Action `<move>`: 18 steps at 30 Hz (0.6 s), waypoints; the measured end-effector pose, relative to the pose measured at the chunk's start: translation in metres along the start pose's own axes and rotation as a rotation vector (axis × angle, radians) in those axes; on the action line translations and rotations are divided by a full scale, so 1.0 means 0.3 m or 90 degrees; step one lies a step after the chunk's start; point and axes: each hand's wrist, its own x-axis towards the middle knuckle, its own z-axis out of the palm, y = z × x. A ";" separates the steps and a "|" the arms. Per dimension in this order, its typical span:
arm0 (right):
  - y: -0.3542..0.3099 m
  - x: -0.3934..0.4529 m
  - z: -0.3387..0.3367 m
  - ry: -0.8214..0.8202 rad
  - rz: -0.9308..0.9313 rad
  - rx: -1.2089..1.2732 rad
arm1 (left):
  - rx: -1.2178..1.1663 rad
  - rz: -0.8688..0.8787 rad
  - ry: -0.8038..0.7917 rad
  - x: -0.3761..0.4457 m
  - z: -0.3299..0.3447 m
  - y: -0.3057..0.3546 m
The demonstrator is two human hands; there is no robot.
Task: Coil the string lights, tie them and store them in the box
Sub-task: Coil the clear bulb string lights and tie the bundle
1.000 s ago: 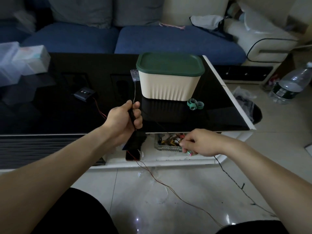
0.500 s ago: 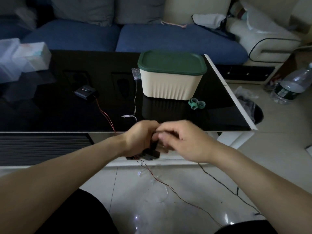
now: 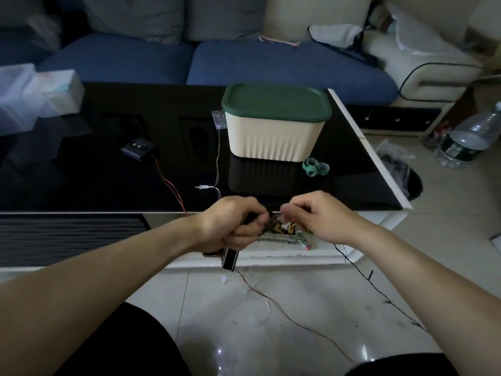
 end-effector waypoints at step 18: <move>-0.141 -0.039 0.169 -0.157 -0.008 -0.309 | -0.289 0.130 0.175 0.011 -0.029 0.024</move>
